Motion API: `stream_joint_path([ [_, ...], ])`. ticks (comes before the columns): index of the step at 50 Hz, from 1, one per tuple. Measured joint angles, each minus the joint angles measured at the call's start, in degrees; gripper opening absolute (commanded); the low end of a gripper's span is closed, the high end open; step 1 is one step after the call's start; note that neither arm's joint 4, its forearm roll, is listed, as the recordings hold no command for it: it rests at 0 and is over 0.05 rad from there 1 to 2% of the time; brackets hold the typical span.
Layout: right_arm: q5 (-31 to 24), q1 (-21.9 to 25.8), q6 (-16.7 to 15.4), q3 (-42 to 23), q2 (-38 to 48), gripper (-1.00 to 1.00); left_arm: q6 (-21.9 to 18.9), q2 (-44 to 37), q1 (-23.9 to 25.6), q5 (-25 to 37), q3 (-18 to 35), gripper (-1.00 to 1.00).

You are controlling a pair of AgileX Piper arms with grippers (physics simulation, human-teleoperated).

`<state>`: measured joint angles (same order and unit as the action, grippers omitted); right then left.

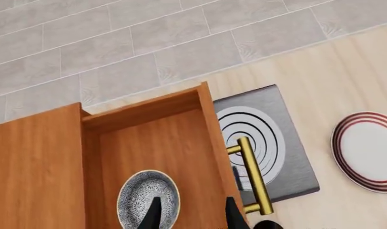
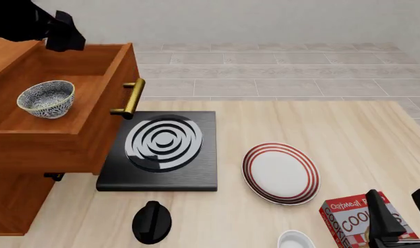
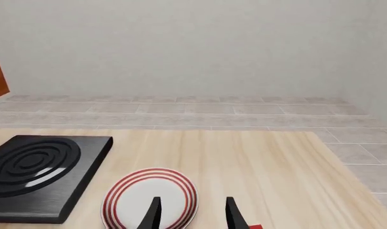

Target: Pick the akita bowl in the top layer of the wooden cabinet and place it on the plate.

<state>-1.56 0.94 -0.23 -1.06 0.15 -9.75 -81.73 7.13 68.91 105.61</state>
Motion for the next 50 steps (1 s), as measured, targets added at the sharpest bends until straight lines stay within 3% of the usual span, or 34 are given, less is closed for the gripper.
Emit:
stream_joint_path([
  [25,0.0,0.0,-0.1,0.0,-0.1,1.00,-1.4,-0.9,-5.2,-1.7,-5.0,1.00],
  [50,0.0,0.1,-0.2,-0.2,0.0,1.00,-1.0,-0.8,-5.6,-4.0,-10.6,1.00],
])
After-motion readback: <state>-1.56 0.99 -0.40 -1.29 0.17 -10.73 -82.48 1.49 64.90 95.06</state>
